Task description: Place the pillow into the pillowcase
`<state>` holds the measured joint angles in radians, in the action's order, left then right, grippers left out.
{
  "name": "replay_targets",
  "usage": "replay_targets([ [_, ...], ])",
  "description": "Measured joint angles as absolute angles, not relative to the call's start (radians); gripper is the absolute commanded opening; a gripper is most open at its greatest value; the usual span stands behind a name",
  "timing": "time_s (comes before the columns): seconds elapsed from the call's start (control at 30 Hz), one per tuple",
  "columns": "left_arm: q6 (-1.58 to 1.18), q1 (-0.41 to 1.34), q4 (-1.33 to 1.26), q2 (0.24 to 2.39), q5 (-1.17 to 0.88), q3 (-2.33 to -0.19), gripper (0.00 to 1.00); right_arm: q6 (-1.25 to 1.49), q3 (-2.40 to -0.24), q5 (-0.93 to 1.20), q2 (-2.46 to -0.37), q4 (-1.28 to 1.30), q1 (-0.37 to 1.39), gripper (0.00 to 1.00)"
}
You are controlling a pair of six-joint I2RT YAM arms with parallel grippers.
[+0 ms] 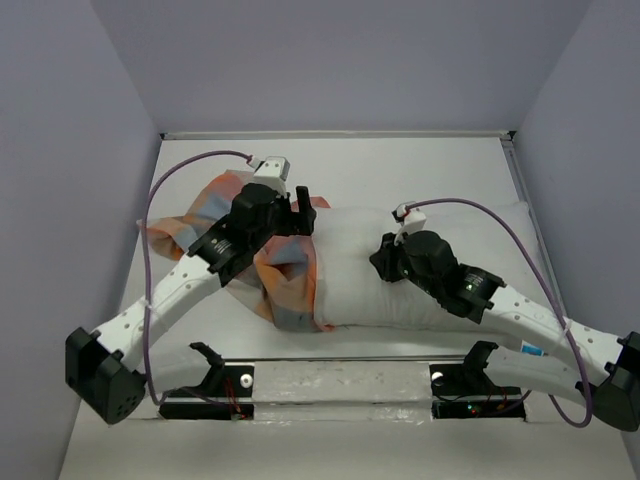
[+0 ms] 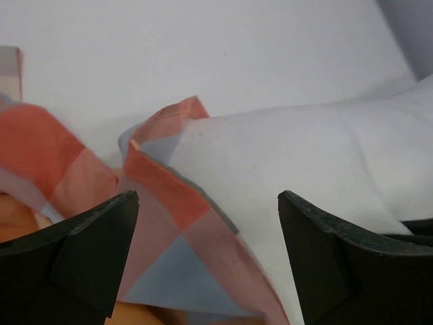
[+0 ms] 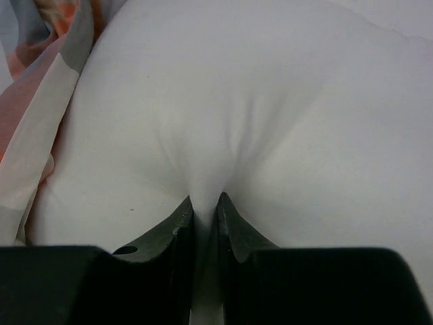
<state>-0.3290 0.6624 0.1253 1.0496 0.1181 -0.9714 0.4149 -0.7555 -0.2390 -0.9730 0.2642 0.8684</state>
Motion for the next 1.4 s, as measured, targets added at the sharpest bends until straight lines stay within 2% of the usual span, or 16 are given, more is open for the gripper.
replay_targets([
  [0.13,-0.299,0.649,0.175,1.24,0.173,-1.028,0.92,0.408,-0.756,-0.227,-0.976,0.262,0.868,0.41],
  [0.17,-0.291,0.646,0.193,1.283,0.187,-1.045,0.92,0.403,-0.756,-0.224,-0.972,0.263,0.868,0.5],
  [0.23,-0.271,0.636,0.229,1.355,0.217,-1.095,0.9,0.396,-0.757,-0.222,-0.958,0.267,0.868,0.63],
  [0.37,-0.251,0.591,0.229,1.431,0.232,-1.161,0.89,0.377,-0.778,-0.215,-0.926,0.303,0.869,0.79],
  [0.43,-0.244,0.564,0.226,1.462,0.252,-1.175,0.85,0.361,-0.804,-0.212,-0.923,0.317,0.869,0.89],
  [0.6,-0.242,0.538,0.226,1.509,0.232,-1.175,0.75,0.304,-0.897,-0.214,-0.988,0.345,0.87,0.98],
  [0.67,-0.244,0.529,0.215,1.52,0.196,-1.17,0.6,0.263,-0.956,-0.219,-1.055,0.354,0.87,1.0],
  [0.7,-0.25,0.526,0.21,1.523,0.177,-1.168,0.43,0.234,-0.999,-0.22,-1.114,0.351,0.865,1.0],
  [0.8,-0.261,0.512,0.179,1.524,0.118,-1.151,0.14,0.163,-1.056,-0.17,-1.2,0.353,0.819,1.0],
  [0.87,-0.272,0.501,0.149,1.524,0.076,-1.139,0.0,0.096,-1.099,-0.082,-1.269,0.352,0.749,1.0],
  [0.9,-0.281,0.499,0.138,1.524,0.058,-1.137,0.0,0.079,-1.114,-0.057,-1.3,0.35,0.73,1.0],
  [1.0,-0.3,0.491,0.091,1.518,-0.013,-1.124,0.0,0.011,-1.143,0.051,-1.391,0.352,0.688,0.91],
  [1.13,-0.348,0.495,0.021,1.468,-0.138,-1.099,0.0,-0.048,-1.145,0.23,-1.469,0.342,0.685,0.36],
  [1.17,-0.362,0.498,0.006,1.451,-0.165,-1.097,0.0,-0.051,-1.127,0.284,-1.467,0.316,0.683,0.11],
  [1.2,-0.371,0.502,-0.009,1.434,-0.185,-1.096,0.0,-0.056,-1.107,0.326,-1.457,0.294,0.682,0.0],
  [1.4,-0.43,0.582,-0.088,1.335,-0.296,-1.096,0.0,0.065,-0.915,0.469,-1.289,0.075,0.686,0.0],
])
